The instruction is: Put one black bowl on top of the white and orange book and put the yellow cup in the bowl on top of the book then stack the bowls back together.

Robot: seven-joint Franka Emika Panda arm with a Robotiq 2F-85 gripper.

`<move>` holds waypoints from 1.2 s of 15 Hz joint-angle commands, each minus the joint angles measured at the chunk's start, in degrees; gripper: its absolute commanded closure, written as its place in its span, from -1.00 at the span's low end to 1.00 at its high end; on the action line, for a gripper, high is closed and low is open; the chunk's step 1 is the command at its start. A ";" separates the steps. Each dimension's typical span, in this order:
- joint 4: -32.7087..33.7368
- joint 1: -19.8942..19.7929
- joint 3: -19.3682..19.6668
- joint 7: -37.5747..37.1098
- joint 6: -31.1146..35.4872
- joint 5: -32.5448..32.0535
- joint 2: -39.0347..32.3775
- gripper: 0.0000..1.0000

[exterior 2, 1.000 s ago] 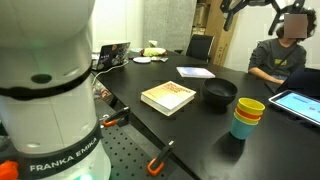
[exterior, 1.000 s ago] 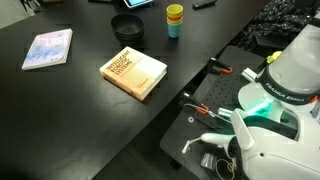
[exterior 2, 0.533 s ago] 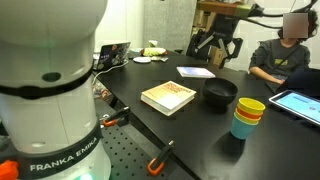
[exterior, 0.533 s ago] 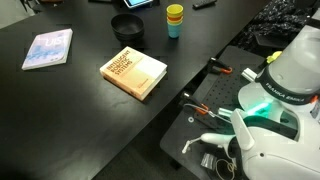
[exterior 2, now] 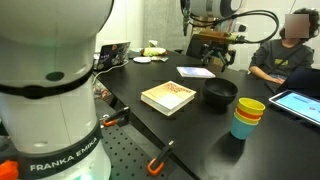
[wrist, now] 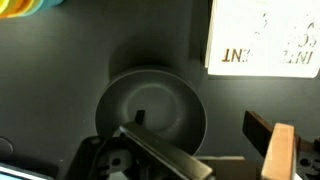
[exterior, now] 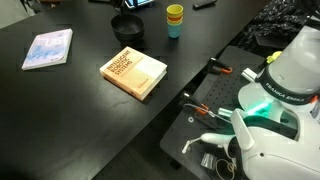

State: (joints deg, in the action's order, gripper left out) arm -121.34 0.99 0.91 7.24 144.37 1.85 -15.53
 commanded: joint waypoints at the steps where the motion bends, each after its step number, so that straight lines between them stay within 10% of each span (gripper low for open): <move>1: 11.89 -1.05 0.02 -0.50 0.20 -2.17 -9.91 -1.00; 9: 27.54 -5.02 1.41 1.93 -3.10 -4.76 -21.48 -1.00; 18: 29.73 -10.48 -1.50 10.72 -8.72 -3.28 -25.49 -1.00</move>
State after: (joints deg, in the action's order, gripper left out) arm -93.75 -8.18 1.06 14.93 137.44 -2.21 -39.69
